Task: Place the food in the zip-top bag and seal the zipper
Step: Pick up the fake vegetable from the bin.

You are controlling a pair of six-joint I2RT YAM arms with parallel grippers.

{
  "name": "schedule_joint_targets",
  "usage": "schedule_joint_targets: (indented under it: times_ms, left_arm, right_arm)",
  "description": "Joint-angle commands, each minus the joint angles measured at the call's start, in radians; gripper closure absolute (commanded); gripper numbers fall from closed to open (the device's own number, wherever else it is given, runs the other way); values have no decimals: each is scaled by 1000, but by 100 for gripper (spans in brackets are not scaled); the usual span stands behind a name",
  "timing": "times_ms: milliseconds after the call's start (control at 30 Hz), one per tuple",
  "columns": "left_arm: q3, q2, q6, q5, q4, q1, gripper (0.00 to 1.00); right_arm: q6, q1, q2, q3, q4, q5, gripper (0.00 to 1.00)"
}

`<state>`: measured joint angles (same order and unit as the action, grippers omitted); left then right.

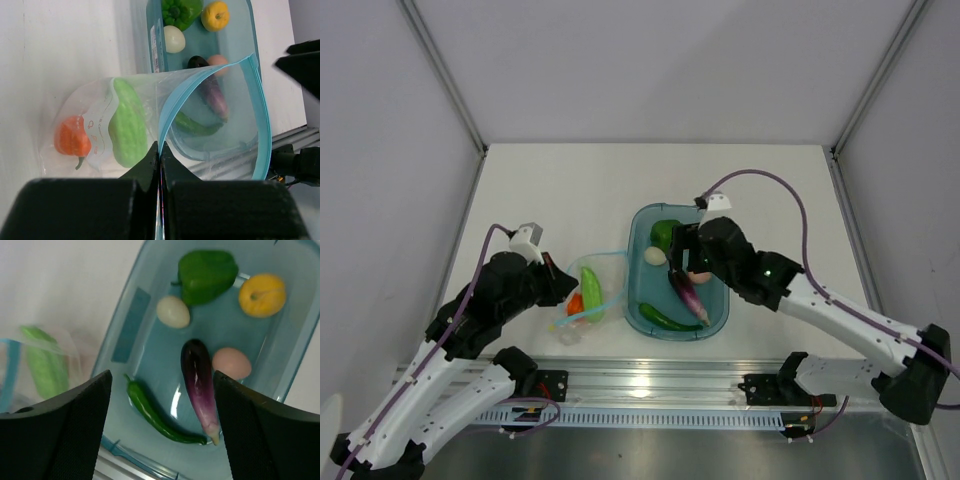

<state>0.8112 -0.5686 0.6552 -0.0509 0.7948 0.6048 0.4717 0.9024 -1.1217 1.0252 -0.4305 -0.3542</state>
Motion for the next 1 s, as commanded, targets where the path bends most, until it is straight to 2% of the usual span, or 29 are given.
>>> schedule_joint_targets:
  times_ms: [0, 167, 233, 433, 667, 800, 900, 933, 967]
  left_arm:
    - [28, 3, 6, -18, -26, 1, 99]
    - [28, 13, 6, -26, -13, 3, 99]
    - [25, 18, 6, -30, -9, 1, 99]
    - [20, 16, 6, -33, -8, 3, 100]
    - [20, 12, 1, -32, -11, 3, 99]
    - [13, 13, 0, -32, -14, 3, 99]
    - [8, 12, 1, -30, -16, 3, 99]
    - [11, 12, 1, -29, -16, 3, 99]
    - [9, 12, 1, -29, -16, 1, 99]
  right_arm:
    - [18, -2, -116, 16, -89, 139, 21]
    - [18, 12, -336, 42, -73, 256, 27]
    - [16, 21, -387, 47, -57, 274, 31]
    - [16, 82, -507, 45, 15, 322, 32]
    - [25, 113, -581, 35, 47, 342, 36]
    - [28, 116, -609, 30, 52, 340, 41]
    - [21, 116, -616, 23, 62, 340, 46]
    - [10, 116, -618, 22, 71, 339, 53]
    - [7, 115, -616, 22, 73, 333, 56]
